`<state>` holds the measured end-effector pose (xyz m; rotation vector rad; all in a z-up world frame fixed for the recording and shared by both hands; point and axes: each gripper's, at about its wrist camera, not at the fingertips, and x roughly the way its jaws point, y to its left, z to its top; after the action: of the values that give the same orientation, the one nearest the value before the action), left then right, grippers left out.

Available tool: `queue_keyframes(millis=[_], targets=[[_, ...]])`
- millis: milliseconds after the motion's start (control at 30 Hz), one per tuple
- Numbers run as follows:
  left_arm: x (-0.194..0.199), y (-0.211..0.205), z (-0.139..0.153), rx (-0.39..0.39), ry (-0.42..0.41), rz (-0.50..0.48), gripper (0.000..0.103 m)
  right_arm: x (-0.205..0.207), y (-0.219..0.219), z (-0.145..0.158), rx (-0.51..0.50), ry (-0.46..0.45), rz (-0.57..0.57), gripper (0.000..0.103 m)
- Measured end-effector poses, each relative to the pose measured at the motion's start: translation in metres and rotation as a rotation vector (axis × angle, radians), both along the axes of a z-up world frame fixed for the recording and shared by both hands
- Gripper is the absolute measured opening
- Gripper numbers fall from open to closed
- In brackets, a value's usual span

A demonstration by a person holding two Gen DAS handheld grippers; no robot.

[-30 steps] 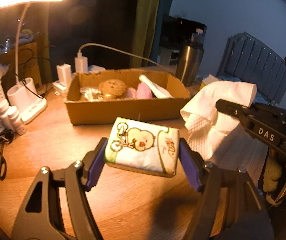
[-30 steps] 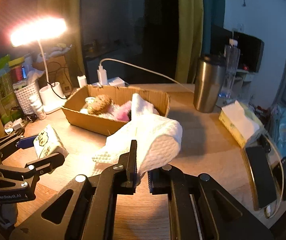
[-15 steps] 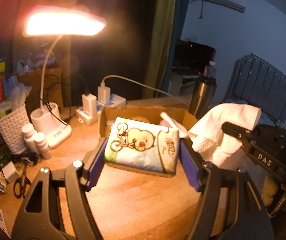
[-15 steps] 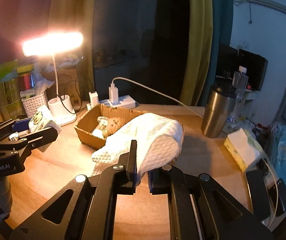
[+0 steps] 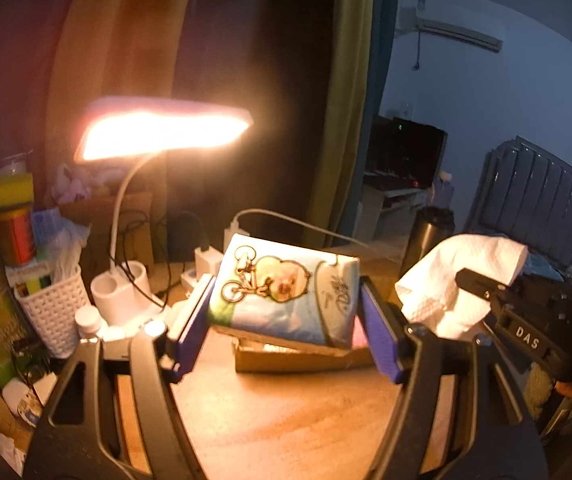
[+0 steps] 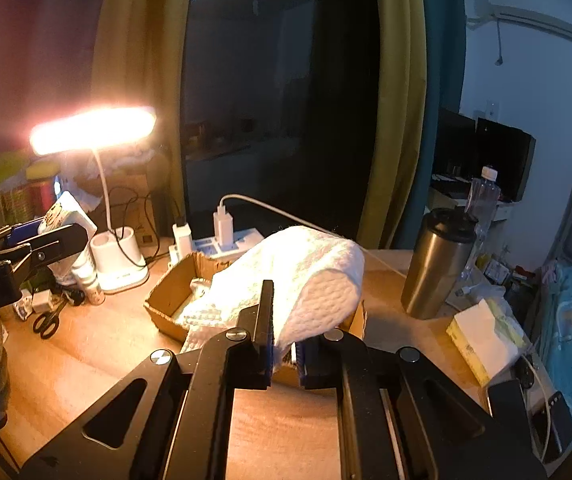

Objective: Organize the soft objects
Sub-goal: 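Lift and carry the tissue pack and white tissue over the cardboard box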

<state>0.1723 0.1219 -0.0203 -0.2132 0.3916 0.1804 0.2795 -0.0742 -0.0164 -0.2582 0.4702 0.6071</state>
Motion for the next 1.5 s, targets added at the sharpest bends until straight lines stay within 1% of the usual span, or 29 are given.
queue_keyframes(millis=[233,367,500,733,900,1133,1433,1500], targets=[[0.018,0.001,0.000,-0.007,-0.011,-0.001,0.070,0.014,-0.004,0.008,0.017,-0.019,-0.015,0.009],[0.025,0.000,-0.001,0.006,-0.034,0.002,0.070,0.025,-0.006,0.008,0.020,-0.022,-0.029,0.009],[0.042,0.002,-0.004,0.020,-0.030,0.010,0.070,0.036,-0.004,0.006,0.020,-0.019,-0.035,0.009],[0.070,0.004,-0.024,0.011,0.009,0.004,0.070,0.056,0.003,-0.006,0.004,0.004,-0.038,0.009],[0.091,0.004,-0.042,0.011,0.043,-0.007,0.070,0.074,0.011,-0.024,-0.014,0.036,-0.038,0.009],[0.119,0.004,-0.071,0.007,0.110,-0.022,0.070,0.092,0.023,-0.048,-0.040,0.081,-0.028,0.009],[0.141,0.005,-0.108,-0.006,0.222,-0.066,0.070,0.110,0.039,-0.080,-0.084,0.144,-0.001,0.009],[0.144,0.004,-0.111,-0.008,0.236,-0.069,0.070,0.110,0.045,-0.085,-0.093,0.156,0.012,0.009]])
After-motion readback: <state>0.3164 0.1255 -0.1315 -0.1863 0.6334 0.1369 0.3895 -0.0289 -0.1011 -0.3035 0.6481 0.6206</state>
